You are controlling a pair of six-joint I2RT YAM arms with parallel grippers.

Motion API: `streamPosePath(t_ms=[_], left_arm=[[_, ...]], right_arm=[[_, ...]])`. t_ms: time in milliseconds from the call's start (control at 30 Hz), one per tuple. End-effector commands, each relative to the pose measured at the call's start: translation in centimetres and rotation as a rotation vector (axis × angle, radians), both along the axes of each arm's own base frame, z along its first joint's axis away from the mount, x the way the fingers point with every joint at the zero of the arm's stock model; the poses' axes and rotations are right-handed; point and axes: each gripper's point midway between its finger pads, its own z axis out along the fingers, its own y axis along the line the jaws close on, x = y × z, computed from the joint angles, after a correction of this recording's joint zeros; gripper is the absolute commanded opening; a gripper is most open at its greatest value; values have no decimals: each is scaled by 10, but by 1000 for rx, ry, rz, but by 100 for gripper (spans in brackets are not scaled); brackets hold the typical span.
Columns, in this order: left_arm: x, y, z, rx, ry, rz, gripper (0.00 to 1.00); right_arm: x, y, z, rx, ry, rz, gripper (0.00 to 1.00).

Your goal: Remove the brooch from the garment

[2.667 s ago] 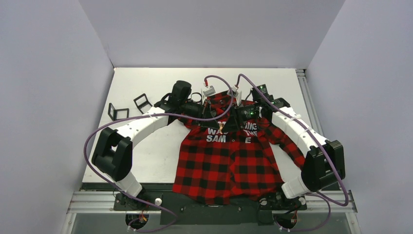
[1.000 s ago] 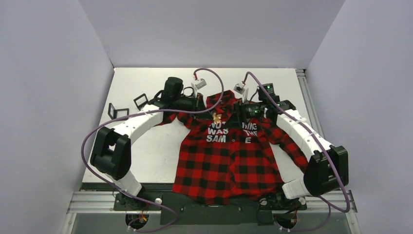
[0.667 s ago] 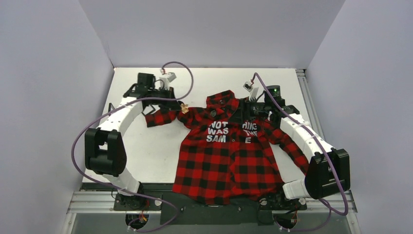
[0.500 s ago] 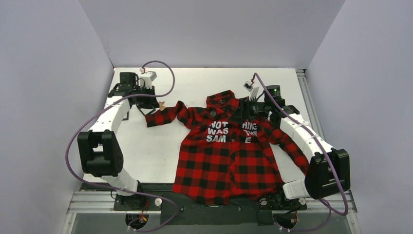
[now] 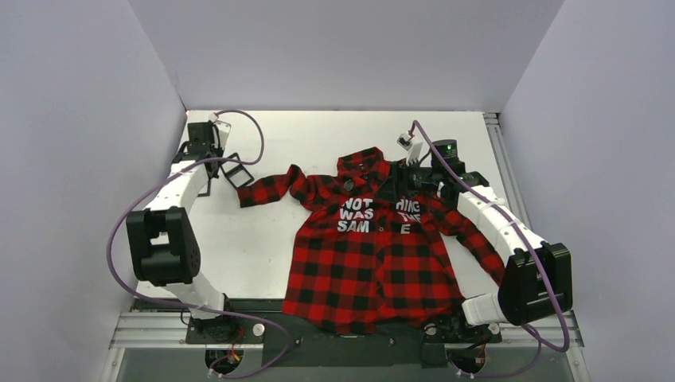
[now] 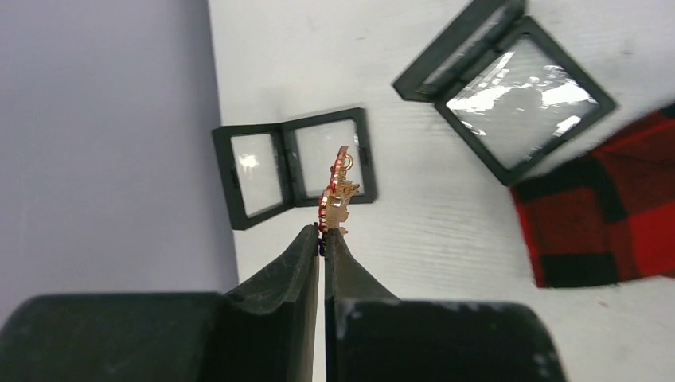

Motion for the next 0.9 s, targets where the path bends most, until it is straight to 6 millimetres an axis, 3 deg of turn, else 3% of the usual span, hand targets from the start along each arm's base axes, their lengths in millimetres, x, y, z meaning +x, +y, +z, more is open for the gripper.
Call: streamPosePath(t_ms=[0,300,867], left_arm=[[15,41,0,216,-36,100,0],[24,63,-19,369,-7,123,0],[21,77,-53,413,71,136,5]], right_arm=[[2,2,9,3,-51,30,56],[0,4,4,4,-26,56,56],[-3,4,4,13,-11,72,56]])
